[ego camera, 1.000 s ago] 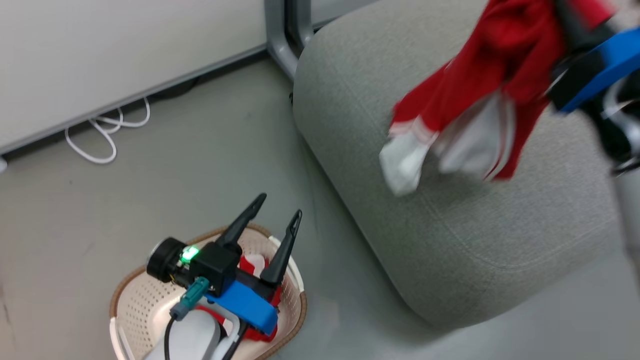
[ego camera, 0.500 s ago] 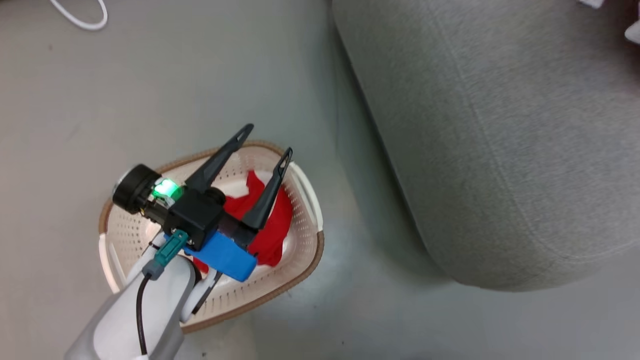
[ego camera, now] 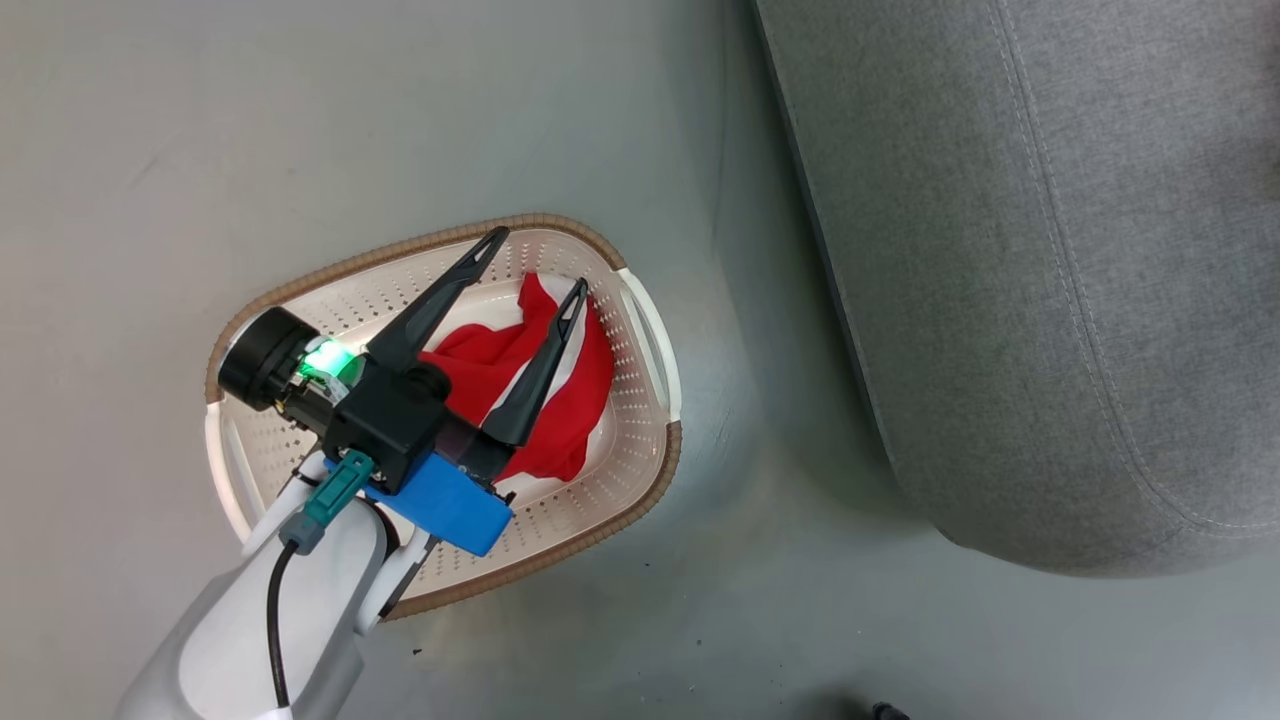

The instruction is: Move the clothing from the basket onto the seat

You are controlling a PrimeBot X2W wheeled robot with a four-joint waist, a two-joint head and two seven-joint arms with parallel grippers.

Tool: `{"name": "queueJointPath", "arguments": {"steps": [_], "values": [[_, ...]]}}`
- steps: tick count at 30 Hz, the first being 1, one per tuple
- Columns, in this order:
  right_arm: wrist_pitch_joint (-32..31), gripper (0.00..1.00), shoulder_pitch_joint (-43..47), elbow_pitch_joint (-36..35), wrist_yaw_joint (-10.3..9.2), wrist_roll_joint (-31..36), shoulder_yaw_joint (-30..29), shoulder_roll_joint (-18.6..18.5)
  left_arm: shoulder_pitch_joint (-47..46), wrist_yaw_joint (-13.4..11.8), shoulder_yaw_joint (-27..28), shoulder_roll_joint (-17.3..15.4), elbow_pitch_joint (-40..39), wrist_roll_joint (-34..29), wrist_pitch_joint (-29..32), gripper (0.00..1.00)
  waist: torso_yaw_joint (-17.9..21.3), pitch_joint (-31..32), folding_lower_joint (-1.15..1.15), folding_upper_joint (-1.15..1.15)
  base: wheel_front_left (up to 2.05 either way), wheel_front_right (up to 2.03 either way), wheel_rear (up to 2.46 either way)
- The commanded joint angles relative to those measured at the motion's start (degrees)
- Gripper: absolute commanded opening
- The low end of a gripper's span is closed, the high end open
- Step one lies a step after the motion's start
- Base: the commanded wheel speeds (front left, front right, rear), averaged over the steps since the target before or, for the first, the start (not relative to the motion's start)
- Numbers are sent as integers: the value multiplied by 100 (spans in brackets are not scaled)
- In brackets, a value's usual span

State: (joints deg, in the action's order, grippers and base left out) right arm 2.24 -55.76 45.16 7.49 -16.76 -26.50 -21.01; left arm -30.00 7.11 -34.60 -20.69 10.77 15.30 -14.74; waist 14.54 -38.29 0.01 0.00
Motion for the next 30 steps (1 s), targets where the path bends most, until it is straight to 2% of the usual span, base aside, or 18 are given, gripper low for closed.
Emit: {"name": "queueJointPath", "arguments": {"steps": [1,5,6,8,9,22,30], "values": [[89,0,48,107,1,15,-3,-82,-40,-19,-18,4,7,19,-9,100,1,53,-1,0,0,0,0],[200,0,15,288,1,57,102,-145,4,-41,-18,8,38,58,-16,100,22,150,-1,0,0,0,0],[214,6,0,324,1,52,139,-145,14,-51,-21,10,47,67,-18,100,30,170,-1,0,0,0,0],[238,52,-24,378,1,25,201,-169,10,-63,-32,22,59,74,-20,100,34,194,-1,0,0,0,0],[248,100,-30,406,1,15,239,-191,-1,-52,-42,30,69,73,-21,100,31,206,-1,0,0,0,0],[269,100,9,643,1,-64,534,-391,55,-35,-49,173,242,145,-48,100,-73,505,-1,0,0,0,0],[405,100,632,596,1,-150,824,-418,326,-30,74,440,358,251,-52,100,-162,1083,-1,0,0,0,0]]}}
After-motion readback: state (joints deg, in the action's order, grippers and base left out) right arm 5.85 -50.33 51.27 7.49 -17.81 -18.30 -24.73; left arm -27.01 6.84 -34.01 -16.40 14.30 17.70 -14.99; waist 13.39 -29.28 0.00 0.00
